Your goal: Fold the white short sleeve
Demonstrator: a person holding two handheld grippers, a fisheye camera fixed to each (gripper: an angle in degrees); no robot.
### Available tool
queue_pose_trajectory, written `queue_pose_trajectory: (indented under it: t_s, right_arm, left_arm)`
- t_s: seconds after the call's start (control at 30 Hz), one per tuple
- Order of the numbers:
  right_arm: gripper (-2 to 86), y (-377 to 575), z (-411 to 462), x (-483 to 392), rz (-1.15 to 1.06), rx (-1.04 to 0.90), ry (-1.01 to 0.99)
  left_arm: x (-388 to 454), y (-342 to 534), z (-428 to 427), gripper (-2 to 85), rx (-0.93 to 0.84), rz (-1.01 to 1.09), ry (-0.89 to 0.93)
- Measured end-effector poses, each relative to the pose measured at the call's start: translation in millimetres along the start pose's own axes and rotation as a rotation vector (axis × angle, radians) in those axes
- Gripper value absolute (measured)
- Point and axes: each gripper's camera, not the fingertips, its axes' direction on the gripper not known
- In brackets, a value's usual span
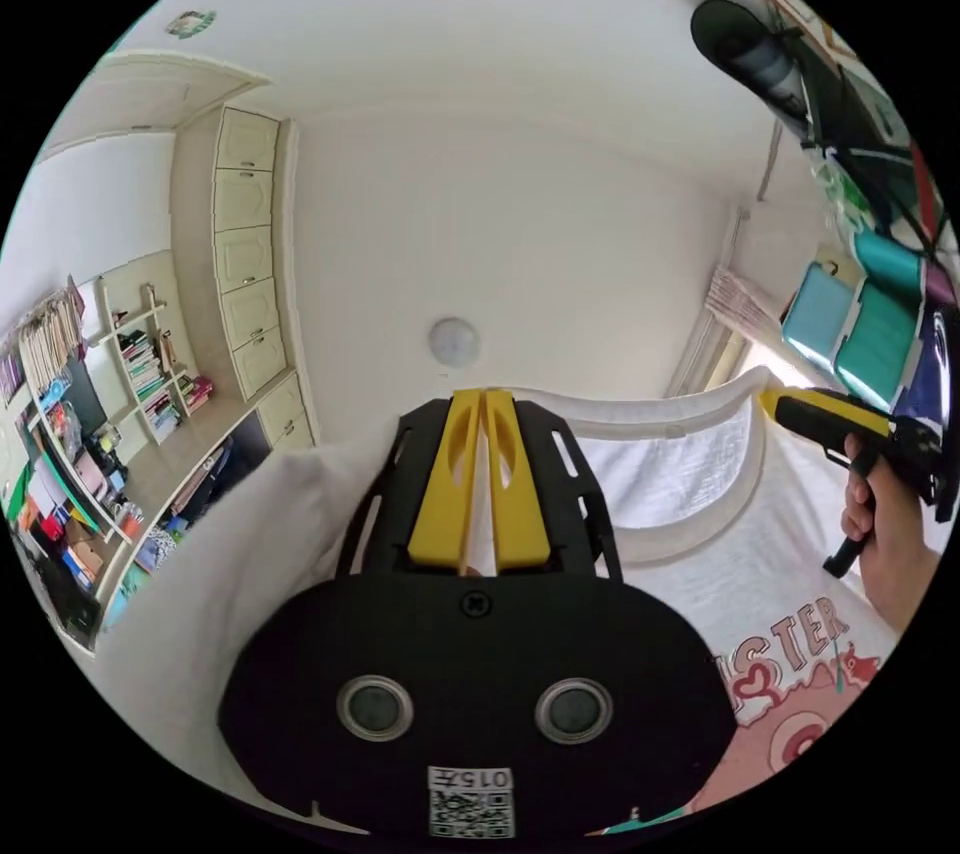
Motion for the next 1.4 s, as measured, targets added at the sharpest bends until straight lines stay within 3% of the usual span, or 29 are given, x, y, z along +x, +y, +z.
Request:
queue_pose_trajectory:
  t_s: [0.2, 0.4, 0.53, 0.57, 0.67, 0.83, 0.97, 1.13, 1.27, 1.4]
  right_arm:
    - [0.0, 155, 128, -42, -0.108, -0.226, 0.018]
    - [0.4, 363, 273, -117, -0.3, -0.544, -0.033]
    - [1.3, 544, 337, -186, -0.405, -0.936, -0.22]
    - [2.1, 595, 349, -201, -0.376, -1.098, -0.301]
    - [4.4, 695, 364, -215, -0.204, -1.413, -0.494]
    - [9.7, 761, 387, -170, 0.097, -1.568, -0.623]
    - [10.9, 784, 402, -92, 0.402, -1.6, -0.645]
    - [11.0, 824, 384, -29, 0.416, -1.783, -0.637]
    - [13.2, 859, 363, -3, 0.517, -1.931, -0.816]
    - [12.8, 873, 358, -6, 0.585, -1.964, -0.995]
  left_arm:
    - [1, 149, 82, -0.8, -0.212, 0.149, 0.007]
    - [-4, 365, 180, -0.1, -0.57, 0.393, -0.015]
    - [-18, 566, 220, 1.6, -1.13, 0.554, 0.163]
    - [-28, 614, 225, 2.5, -1.313, 0.517, 0.23]
    - [-66, 689, 236, 5.5, -1.606, 0.303, 0.299]
    - [-150, 711, 274, 9.1, -1.714, -0.23, 0.45]
    - [-233, 688, 286, 10.1, -1.637, -0.538, 0.476]
    - [-310, 672, 258, 9.9, -1.7, -0.575, 0.347]
    - [-326, 680, 222, 11.4, -1.865, -0.595, 0.375]
    - [-323, 682, 227, 11.2, -1.858, -0.627, 0.387]
